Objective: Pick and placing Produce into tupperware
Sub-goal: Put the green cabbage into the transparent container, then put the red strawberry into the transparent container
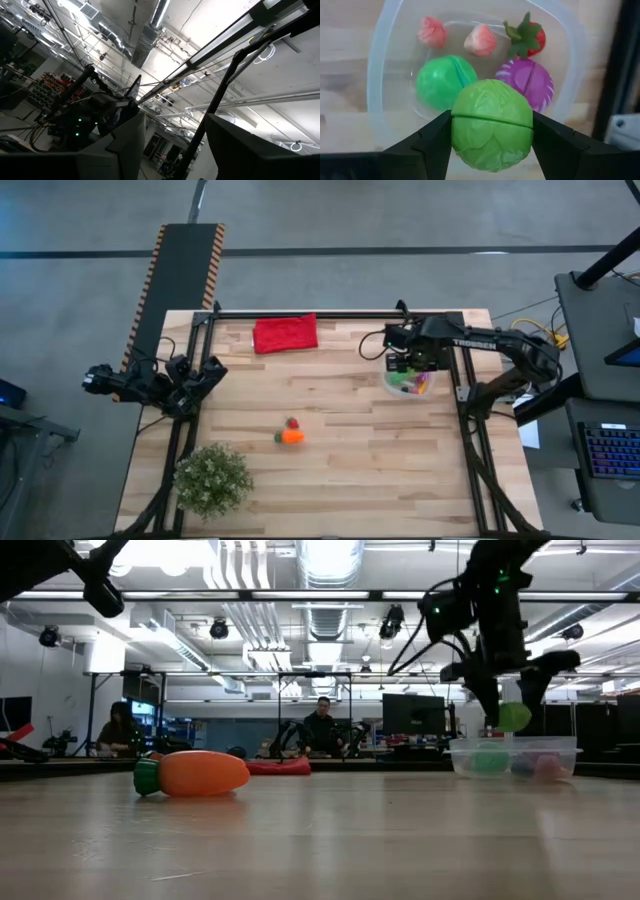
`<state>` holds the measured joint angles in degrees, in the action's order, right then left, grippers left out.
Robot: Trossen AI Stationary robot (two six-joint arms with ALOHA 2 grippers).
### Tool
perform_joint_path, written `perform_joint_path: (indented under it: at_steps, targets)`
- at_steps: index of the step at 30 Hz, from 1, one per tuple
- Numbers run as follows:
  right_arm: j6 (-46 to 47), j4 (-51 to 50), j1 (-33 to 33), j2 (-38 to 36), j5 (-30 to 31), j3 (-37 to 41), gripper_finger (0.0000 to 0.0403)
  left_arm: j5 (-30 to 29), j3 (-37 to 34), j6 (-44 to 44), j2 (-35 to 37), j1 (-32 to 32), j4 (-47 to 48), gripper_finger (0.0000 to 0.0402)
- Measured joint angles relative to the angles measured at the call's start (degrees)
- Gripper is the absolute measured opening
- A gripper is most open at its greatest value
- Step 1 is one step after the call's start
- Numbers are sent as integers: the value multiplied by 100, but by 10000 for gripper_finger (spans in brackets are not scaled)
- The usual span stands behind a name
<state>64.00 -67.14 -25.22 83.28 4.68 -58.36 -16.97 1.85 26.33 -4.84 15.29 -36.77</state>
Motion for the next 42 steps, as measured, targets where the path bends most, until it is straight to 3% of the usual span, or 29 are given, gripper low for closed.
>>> perform_joint_path:
  at_steps: [5, 13, 19, 30, 37, 42]
  targets:
    - [-448, 455, -335, 11, -138, 355, 231, -70, 0, -2, 0, -1, -2, 192]
    - [-747, 1248, -609, 209, 229, 467, 231, -362, 0, -28, 0, -2, 1, 192]
    - [-1043, 1288, -640, 479, 248, 406, 233, -428, 0, -27, 0, -1, 1, 192]
    - [-1261, 1333, -510, 532, 589, -371, 307, -415, 0, -24, 0, -1, 4, 192]
    - [-1457, 1393, 434, 663, 347, -1369, 314, -413, 0, -22, 0, -2, 2, 192]
    - [-1443, 1373, 1466, 1600, 106, -2308, 302, -428, 0, -20, 0, -2, 1, 192]
